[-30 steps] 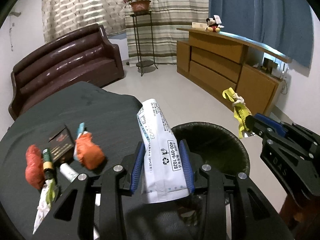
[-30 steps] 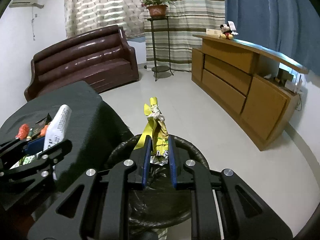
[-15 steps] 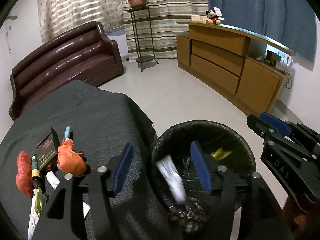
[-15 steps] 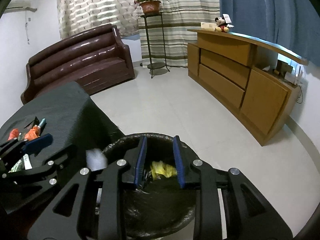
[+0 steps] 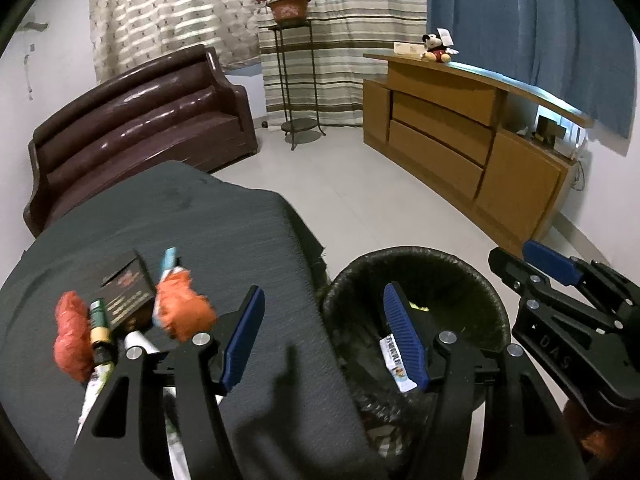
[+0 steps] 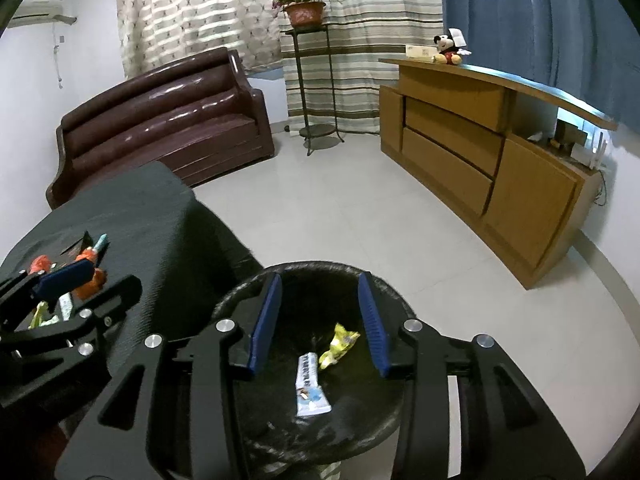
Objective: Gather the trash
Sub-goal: 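Move both open tools back over the table, then grasp the white string-tied wrapper with the left tool while the right tool approaches the blue tube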
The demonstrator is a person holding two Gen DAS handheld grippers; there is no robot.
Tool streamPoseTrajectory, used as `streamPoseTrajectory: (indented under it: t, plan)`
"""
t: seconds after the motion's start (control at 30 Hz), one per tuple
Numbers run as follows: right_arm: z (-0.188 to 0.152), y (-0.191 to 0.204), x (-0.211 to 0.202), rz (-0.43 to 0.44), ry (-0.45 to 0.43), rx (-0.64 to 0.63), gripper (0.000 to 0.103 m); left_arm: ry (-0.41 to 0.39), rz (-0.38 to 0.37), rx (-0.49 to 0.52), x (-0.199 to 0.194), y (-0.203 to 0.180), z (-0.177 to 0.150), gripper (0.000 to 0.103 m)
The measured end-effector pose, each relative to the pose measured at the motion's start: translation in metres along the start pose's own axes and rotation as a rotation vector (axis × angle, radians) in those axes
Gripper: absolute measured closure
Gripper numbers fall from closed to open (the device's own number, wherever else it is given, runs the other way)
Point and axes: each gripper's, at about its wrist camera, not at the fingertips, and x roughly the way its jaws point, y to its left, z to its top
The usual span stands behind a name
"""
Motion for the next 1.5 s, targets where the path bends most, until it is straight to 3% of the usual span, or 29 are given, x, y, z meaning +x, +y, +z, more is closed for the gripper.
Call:
streamPoseTrajectory:
  t: [0.63, 0.93, 1.17, 1.5]
  plan:
    - [-0.032, 0.118, -0.037, 0.163, 0.061, -0.146, 0.063, 0.003, 0.147, -0.121, -0.060, 0.107, -0.049, 0.042]
    - [-0.054, 0.170, -0.044, 0.236, 0.104, -0.210, 0.063, 0.054, 0.213, -0.194, -0.071, 0.158, -0.090, 0.042]
    - [-0.059, 0.190, -0.050, 0.264, 0.110, -0.232, 0.063, 0.091, 0.217, -0.225, -0.071, 0.176, -0.115, 0.042]
    - [-0.061, 0.203, -0.056, 0.265, 0.104, -0.259, 0.063, 0.100, 0.174, -0.218, -0.064, 0.180, -0.126, 0.044]
